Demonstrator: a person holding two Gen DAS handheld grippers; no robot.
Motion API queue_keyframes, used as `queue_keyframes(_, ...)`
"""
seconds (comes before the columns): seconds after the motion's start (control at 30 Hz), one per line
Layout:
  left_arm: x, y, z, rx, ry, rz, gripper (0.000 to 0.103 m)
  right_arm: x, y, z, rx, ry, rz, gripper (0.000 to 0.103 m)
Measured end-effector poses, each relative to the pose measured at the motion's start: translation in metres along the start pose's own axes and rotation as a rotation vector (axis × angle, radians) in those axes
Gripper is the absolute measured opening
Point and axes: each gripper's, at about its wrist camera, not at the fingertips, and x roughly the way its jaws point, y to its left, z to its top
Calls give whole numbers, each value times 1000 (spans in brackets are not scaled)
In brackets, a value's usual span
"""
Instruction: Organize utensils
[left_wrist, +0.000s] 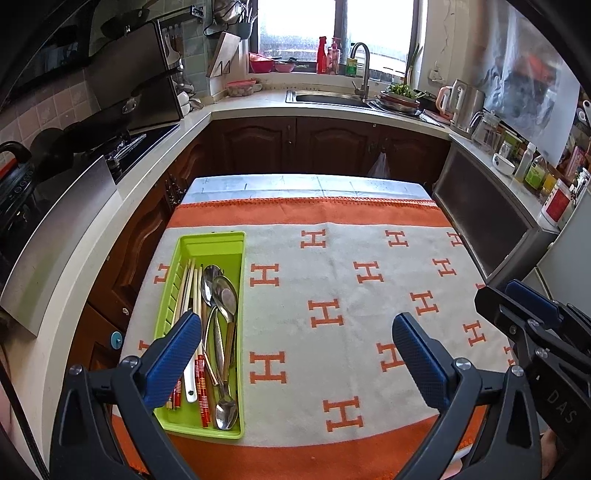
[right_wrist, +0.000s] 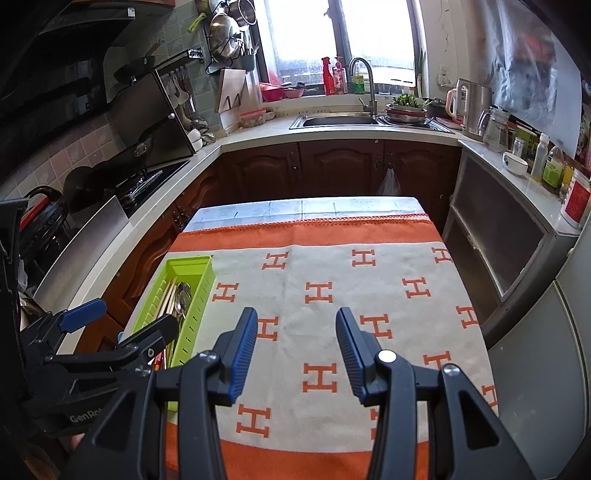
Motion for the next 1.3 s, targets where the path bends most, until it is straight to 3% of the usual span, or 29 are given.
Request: queue_keyframes(1.3, 1, -6, -1, -5, 16, 32, 102, 0, -6, -2, 7, 0, -11, 44)
